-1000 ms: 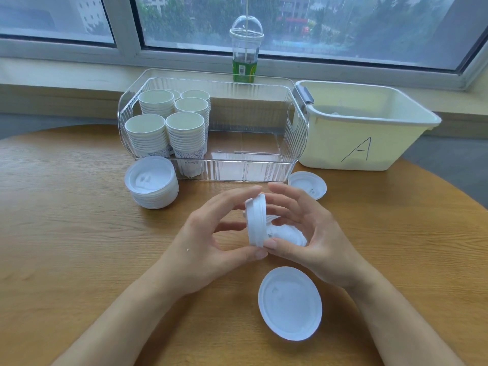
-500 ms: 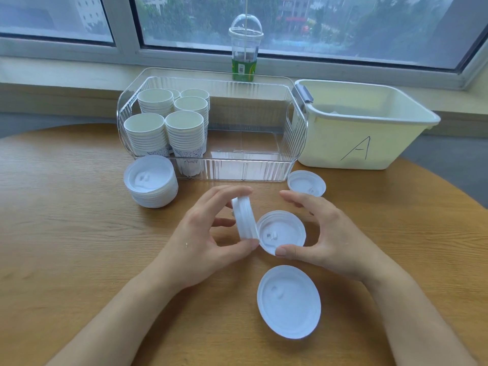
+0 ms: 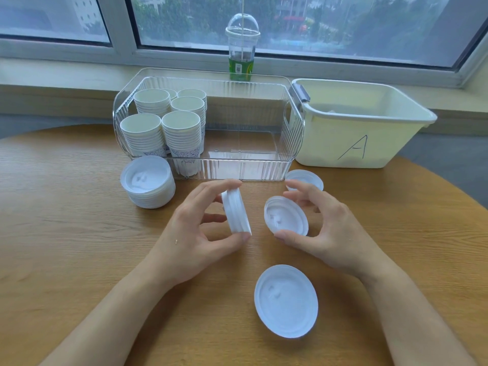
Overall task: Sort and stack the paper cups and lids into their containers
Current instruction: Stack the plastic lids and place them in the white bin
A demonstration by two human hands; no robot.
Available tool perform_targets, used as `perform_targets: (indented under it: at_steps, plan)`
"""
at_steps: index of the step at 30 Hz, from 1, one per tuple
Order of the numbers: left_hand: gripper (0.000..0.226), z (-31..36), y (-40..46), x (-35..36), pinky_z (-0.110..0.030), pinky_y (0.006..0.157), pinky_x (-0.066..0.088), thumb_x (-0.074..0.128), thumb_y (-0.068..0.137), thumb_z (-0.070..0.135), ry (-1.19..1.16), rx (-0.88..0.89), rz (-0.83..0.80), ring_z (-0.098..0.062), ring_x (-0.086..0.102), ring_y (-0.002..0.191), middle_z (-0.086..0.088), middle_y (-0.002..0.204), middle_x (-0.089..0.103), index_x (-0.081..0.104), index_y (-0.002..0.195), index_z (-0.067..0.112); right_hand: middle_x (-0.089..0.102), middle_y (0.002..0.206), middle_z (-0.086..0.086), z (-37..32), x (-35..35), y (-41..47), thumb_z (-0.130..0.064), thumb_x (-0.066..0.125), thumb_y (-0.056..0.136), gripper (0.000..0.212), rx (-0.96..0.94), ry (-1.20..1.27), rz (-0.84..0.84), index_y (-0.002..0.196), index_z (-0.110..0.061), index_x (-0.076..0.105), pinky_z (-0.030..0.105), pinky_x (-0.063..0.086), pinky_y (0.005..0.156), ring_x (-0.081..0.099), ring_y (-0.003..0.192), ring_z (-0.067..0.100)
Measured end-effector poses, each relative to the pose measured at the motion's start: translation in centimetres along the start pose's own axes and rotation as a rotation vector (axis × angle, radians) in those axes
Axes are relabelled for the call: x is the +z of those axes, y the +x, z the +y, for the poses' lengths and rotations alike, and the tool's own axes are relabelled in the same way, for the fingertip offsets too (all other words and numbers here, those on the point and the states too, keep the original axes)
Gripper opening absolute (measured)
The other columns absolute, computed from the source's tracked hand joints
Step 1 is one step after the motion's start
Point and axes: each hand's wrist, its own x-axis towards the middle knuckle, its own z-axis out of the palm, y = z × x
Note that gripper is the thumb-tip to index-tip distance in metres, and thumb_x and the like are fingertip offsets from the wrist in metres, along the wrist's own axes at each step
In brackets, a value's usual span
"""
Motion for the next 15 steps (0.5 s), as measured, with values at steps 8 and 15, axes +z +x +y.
perform_targets:
  at_steps: [8,15]
  plan:
    - [0.075,0.6,-0.2,0.8,-0.028,0.097,0.057,0.094,0.078,0.02,-0.03,0.041,-0.044,-0.022,0.055,0.134,0.011,0.141,0.058,0.057,0.141,0.034,0.064,0.131,-0.007,-1.9,1.8,0.2,-0.05,0.08,0.076,0.073,0.061,0.552,0.011,0.142,-0.046,0.05,0.04,0.056,0.099,0.064,0.122,0.019]
    - [0.076,0.6,-0.2,0.7,-0.031,0.095,0.058,0.094,0.078,0.016,-0.049,0.061,-0.036,-0.028,0.055,0.135,0.007,0.14,0.06,0.057,0.142,0.03,0.061,0.141,-0.004,-2.3,3.1,0.1,-0.041,0.083,0.079,0.08,0.03,0.563,-0.099,0.15,-0.037,0.045,0.045,0.052,0.109,0.055,0.137,0.02]
